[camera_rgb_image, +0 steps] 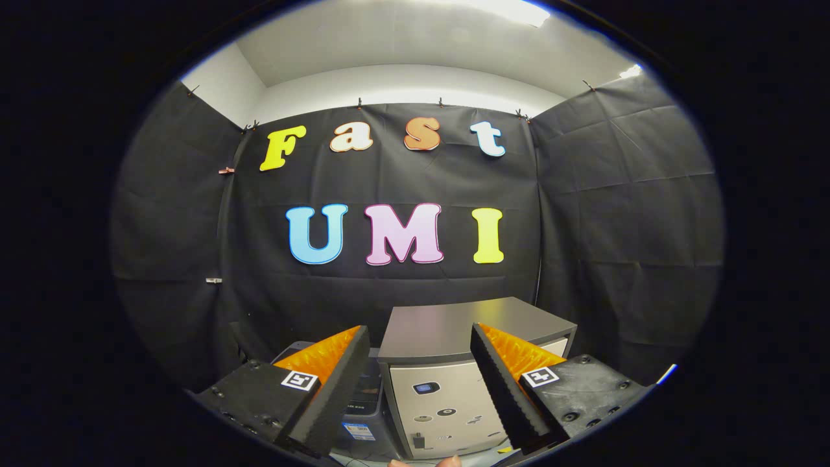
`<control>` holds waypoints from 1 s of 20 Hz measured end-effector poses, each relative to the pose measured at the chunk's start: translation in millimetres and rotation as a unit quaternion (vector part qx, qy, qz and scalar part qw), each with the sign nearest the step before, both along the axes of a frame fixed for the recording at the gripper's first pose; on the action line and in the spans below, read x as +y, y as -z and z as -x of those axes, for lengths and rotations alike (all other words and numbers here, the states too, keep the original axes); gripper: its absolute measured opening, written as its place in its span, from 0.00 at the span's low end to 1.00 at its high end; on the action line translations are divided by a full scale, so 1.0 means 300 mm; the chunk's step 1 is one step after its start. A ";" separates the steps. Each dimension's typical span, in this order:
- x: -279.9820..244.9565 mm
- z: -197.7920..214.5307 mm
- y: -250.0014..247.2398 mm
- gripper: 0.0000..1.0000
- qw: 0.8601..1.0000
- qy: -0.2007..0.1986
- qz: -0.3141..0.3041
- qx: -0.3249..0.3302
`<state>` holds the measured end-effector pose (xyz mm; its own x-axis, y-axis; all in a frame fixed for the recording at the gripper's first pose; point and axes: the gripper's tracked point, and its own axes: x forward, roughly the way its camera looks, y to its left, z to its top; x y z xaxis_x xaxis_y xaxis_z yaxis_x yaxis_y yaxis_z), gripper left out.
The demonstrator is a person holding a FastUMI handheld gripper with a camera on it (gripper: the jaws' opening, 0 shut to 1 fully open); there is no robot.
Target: Put the clothes into the washing machine and then close the washing machine lid.
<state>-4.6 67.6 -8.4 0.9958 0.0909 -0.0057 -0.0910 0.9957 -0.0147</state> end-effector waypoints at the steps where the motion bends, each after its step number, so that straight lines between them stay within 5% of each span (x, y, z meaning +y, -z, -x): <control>1: 0.005 0.001 0.000 0.98 1.000 -0.001 0.000 0.000; 20: 0.035 0.008 0.009 0.98 1.000 -0.013 0.004 0.006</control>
